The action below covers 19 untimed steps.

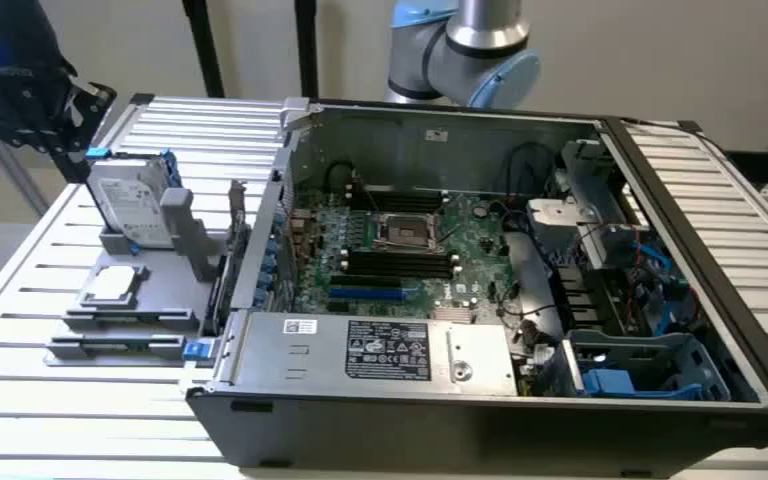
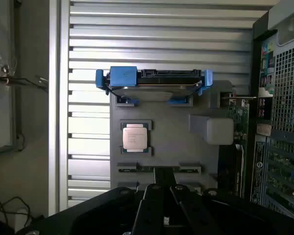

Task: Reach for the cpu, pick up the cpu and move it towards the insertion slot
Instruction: 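Pick up the cpu and move it towards the insertion slot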

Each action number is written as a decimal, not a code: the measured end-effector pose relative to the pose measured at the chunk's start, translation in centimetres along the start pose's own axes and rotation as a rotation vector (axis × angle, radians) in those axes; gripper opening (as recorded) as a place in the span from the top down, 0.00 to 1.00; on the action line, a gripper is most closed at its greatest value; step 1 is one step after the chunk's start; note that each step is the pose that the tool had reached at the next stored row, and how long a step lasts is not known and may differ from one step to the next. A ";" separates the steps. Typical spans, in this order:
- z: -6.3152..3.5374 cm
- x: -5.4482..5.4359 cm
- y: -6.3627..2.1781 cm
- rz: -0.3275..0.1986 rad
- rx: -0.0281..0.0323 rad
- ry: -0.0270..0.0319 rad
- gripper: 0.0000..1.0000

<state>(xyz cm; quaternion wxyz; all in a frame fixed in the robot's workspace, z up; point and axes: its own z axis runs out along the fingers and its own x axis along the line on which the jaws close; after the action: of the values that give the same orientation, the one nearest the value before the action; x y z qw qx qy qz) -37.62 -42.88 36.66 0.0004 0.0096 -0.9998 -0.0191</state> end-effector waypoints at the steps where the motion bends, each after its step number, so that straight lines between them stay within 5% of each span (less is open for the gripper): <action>1: 0.00 0.0 0.00 0.000 0.0000 0.0000 0.89; 16: 0.00 0.0 0.00 0.000 0.0000 0.0001 0.89; 19: 0.16 0.8 0.01 0.000 0.0002 -0.0013 0.89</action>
<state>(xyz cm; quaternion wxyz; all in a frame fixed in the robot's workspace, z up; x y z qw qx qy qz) -38.40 -42.87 36.50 -0.0002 0.0095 -0.9998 -0.0190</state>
